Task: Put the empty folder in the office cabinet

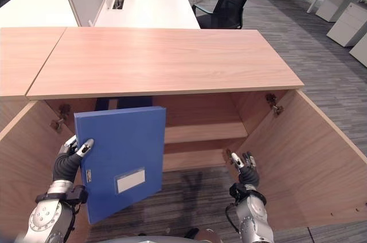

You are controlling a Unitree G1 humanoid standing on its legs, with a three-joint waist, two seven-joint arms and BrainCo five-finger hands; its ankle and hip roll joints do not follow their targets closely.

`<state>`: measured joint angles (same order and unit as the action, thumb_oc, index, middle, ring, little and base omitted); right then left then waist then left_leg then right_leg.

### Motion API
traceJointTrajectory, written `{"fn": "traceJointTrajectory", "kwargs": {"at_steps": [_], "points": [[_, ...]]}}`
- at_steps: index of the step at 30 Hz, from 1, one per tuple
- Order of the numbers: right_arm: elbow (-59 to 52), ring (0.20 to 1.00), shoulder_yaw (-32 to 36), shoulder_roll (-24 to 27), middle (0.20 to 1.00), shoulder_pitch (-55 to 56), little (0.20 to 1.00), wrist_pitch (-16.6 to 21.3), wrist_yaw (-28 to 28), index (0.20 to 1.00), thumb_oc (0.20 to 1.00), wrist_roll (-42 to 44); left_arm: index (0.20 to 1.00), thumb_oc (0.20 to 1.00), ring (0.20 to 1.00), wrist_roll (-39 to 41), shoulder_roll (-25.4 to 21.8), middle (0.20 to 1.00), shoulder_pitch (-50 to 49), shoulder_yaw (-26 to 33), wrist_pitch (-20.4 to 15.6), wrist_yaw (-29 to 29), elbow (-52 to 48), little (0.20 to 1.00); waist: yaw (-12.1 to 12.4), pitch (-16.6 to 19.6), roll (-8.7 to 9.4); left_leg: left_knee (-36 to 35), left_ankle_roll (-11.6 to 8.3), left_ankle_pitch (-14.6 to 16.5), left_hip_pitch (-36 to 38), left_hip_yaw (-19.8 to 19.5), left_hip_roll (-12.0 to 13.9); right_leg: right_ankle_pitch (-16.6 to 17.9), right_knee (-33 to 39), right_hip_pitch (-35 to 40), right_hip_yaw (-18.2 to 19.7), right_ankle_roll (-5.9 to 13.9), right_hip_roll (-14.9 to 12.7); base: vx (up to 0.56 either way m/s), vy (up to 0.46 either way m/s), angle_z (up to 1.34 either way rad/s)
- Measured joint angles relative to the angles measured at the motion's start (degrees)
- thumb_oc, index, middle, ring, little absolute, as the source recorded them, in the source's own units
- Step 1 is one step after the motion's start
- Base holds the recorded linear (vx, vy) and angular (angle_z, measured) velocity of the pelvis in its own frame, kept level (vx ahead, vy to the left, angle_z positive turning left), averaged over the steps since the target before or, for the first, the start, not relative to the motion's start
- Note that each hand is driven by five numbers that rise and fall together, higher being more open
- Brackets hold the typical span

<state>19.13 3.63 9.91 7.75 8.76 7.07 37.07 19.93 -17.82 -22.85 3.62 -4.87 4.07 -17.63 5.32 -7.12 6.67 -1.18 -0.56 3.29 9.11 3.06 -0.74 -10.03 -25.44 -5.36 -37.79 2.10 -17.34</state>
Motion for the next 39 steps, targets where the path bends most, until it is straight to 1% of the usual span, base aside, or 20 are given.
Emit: {"fn": "traceJointTrajectory", "kwargs": {"at_steps": [4,5,7,8,10,11,13,14,15,16,18,21,24,25,28,29,31,33,39], "points": [[-3.98,1.0,3.73,0.07,1.0,0.14,1.0,0.11,1.79,1.0,1.0,-0.12,0.2,0.2,0.2,-0.45,0.04,0.2,-0.6,1.26,0.0,0.05,0.01,0.2,-0.03,0.1,0.14,-0.1,0.01,0.01,0.37,0.0,-0.06,-0.01,0.12,0.3,0.04,0.04,-0.08,0.0,0.0,0.0],[-4.63,1.0,4.33,0.57,1.0,0.13,1.0,0.77,1.96,1.0,1.0,-0.31,0.2,0.2,0.2,-0.92,-0.01,0.2,-1.11,1.94,0.0,0.31,0.01,0.2,-0.02,0.18,0.23,-0.05,0.0,0.01,0.37,0.0,-0.07,-0.03,0.12,0.29,0.05,0.07,-0.13,0.0,0.0,0.0],[-6.2,1.0,4.07,1.31,1.0,0.28,1.0,1.04,1.8,1.0,1.0,-0.62,0.2,0.2,0.2,-1.47,0.11,0.2,-2.26,3.35,0.0,0.48,0.01,0.2,0.1,0.35,0.47,0.06,-0.01,-0.01,0.33,-0.09,-0.04,-0.21,0.07,0.27,0.07,0.34,-0.12,-0.04,-0.025,0.0],[-6.29,1.0,1.47,2.65,1.0,0.25,1.0,0.96,1.16,1.0,1.0,-0.59,0.2,0.2,0.2,-2.15,0.06,0.2,-2.18,3.25,-0.01,0.45,-0.05,0.2,0.5,0.45,0.61,0.3,-0.04,-0.03,0.12,-0.11,-0.08,-0.2,-0.06,0.12,0.07,0.33,-0.24,-0.04,-0.028,-0.01],[-7.71,1.0,-3.59,5.13,1.0,0.29,1.0,0.42,-1.06,1.0,1.0,-0.65,0.2,0.2,0.2,-3.29,-0.1,0.2,-1.81,3.14,-0.03,0.32,-0.39,0.2,0.44,0.68,0.95,0.47,-0.15,-0.1,-0.24,-0.14,-0.06,-0.21,-0.07,-0.15,0.06,0.35,-0.26,-0.02,-0.01,0.0],[-8.28,1.0,-4.88,4.29,1.0,-0.01,1.0,0.38,-3.59,1.0,1.0,-1.38,0.2,0.2,0.2,-3.67,-0.11,0.2,-1.28,2.94,-0.19,0.24,-0.4,0.2,0.58,1.07,1.23,0.54,-0.23,-0.21,-0.56,-0.16,-0.01,-0.21,-0.09,-0.47,0.07,0.34,-0.32,-0.03,-0.018,0.01],[-8.32,1.0,-7.4,4.5,1.0,-0.37,1.0,-0.2,-5.09,1.0,1.0,-2.3,0.2,0.2,0.2,-4.6,-0.14,0.2,-0.39,2.13,-0.19,0.31,-0.4,0.2,0.77,1.18,1.4,0.55,-0.23,-0.36,-0.59,-0.22,-0.02,-0.21,-0.14,-0.47,0.01,0.34,-0.49,0.0,0.0,0.0],[-8.3,1.0,-10.16,4.58,1.0,-0.47,1.0,-0.84,-6.8,1.0,1.0,-2.29,0.2,0.2,0.2,-5.26,-0.33,0.2,0.7,0.82,-0.22,0.26,-0.4,0.2,1.28,1.23,1.46,0.52,-0.22,-0.4,-0.58,-0.2,-0.05,-0.22,-0.16,-0.48,0.0,0.36,-0.55,0.0,0.0,0.0],[-8.26,1.0,-10.9,4.28,1.0,-0.53,1.0,-1.31,-7.72,1.0,1.0,-2.26,0.2,0.2,0.2,-5.39,-0.31,0.2,1.07,0.42,-0.28,0.07,-0.42,0.2,1.39,1.24,1.48,0.55,-0.2,-0.44,-0.6,-0.25,-0.06,-0.21,-0.18,-0.48,0.01,0.35,-0.57,-0.03,-0.024,0.01],[-7.68,1.0,-13.81,3.87,1.0,-1.29,1.0,-2.01,-8.58,1.0,1.0,-2.18,0.2,0.2,0.2,-5.66,-0.69,0.2,2.33,-1.12,-0.27,0.33,-0.41,0.2,1.5,1.31,1.59,0.67,-0.27,-0.51,-0.66,-0.27,-0.08,-0.21,-0.23,-0.49,-0.05,0.35,-0.68,0.0,0.0,0.0],[-7.5,1.0,-17.1,3.02,1.0,-1.86,1.0,-2.99,-10.48,1.0,1.0,-2.18,0.2,0.2,0.2,-5.66,-1.0,0.2,3.83,-2.79,-0.34,0.09,-0.45,0.2,1.59,1.35,1.63,0.63,-0.27,-0.52,-0.65,-0.29,-0.1,-0.21,-0.27,-0.49,-0.05,0.36,-0.73,0.0,0.0,0.0],[-5.31,1.0,-21.42,2.91,1.0,-3.85,1.0,-3.91,-12.15,1.0,1.0,-2.22,0.2,0.2,0.2,-5.73,-1.69,0.2,6.35,-4.95,-0.36,0.08,-0.44,0.2,1.55,1.5,1.85,0.64,-0.34,-0.57,-0.65,-0.32,-0.11,-0.2,-0.33,-0.51,-0.05,0.35,-0.77,0.0,0.0,0.0],[-2.63,1.0,-25.16,2.88,1.0,-6.14,1.0,-5.37,-13.42,1.0,1.0,-2.2,0.2,0.2,0.2,-6.94,-3.46,0.2,10.2,-7.92,-0.34,0.17,-0.43,0.2,1.62,1.79,2.27,0.72,-0.4,-0.67,-0.71,-0.36,-0.09,-0.21,-0.37,-0.53,-0.11,0.34,-0.76,0.0,0.0,0.0],[-2.64,1.0,-25.86,2.48,1.0,-6.47,1.0,-5.73,-14.59,1.0,1.0,-2.2,0.2,0.2,0.2,-7.36,-3.44,0.2,11.53,-8.53,-0.62,-0.18,-0.43,0.2,1.56,1.82,2.3,0.68,-0.41,-0.68,-0.67,-0.34,-0.11,-0.2,-0.34,-0.51,-0.11,0.34,-0.77,0.0,0.0,0.0],[-2.46,1.0,-26.78,2.63,1.0,-7.07,1.0,-5.77,-14.65,1.0,1.0,-2.15,0.2,0.2,0.2,-7.36,-3.54,0.2,12.54,-9.3,-0.41,-0.11,-0.17,0.2,1.56,1.85,2.35,0.72,-0.41,-0.68,-0.69,-0.32,-0.12,-0.19,-0.31,-0.52,-0.13,0.32,-0.8,0.0,0.0,0.0],[-1.38,1.0,-28.92,3.01,1.0,-9.19,1.0,-5.79,-14.9,1.0,1.0,-2.14,0.2,0.2,0.2,-7.34,-4.08,0.2,14.67,-11.08,-0.4,-0.16,0.2,0.2,1.67,1.88,2.39,0.74,-0.41,-0.68,-0.68,-0.37,-0.12,-0.19,-0.33,-0.46,-0.19,0.32,-0.8,0.0,0.0,0.0],[0.12,1.0,-28.72,2.28,1.0,-11.3,1.0,-5.91,-14.67,1.0,1.0,-1.88,0.2,0.2,0.2,-7.25,-4.25,0.2,16.52,-12.13,-0.59,-0.51,0.11,0.2,1.69,1.86,2.32,0.76,-0.42,-0.69,-0.67,-0.36,-0.13,-0.16,-0.33,-0.44,-0.19,0.27,-0.81,0.0,0.0,0.0],[1.54,1.0,-28.55,2.56,1.0,-13.36,1.0,-5.87,-14.74,1.0,1.0,-1.66,0.2,0.2,0.2,-6.18,-4.77,0.2,17.67,-13.13,-0.86,-1.26,0.15,0.2,1.65,1.87,2.3,0.75,-0.42,-0.69,-0.65,-0.36,-0.13,-0.01,-0.33,-0.43,-0.21,0.03,-0.81,0.0,0.0,0.0],[3.81,1.0,-28.74,3.34,1.0,-16.3,1.0,-5.88,-14.61,1.0,1.0,-1.59,0.2,0.2,0.2,-3.37,-5.16,0.2,17.96,-14.37,-0.91,-2.23,0.18,0.2,1.78,1.84,2.26,0.75,-0.43,-0.69,-0.68,-0.46,-0.14,-0.01,-0.31,-0.4,-0.36,0.02,-0.85,0.0,0.0,0.0]]}}
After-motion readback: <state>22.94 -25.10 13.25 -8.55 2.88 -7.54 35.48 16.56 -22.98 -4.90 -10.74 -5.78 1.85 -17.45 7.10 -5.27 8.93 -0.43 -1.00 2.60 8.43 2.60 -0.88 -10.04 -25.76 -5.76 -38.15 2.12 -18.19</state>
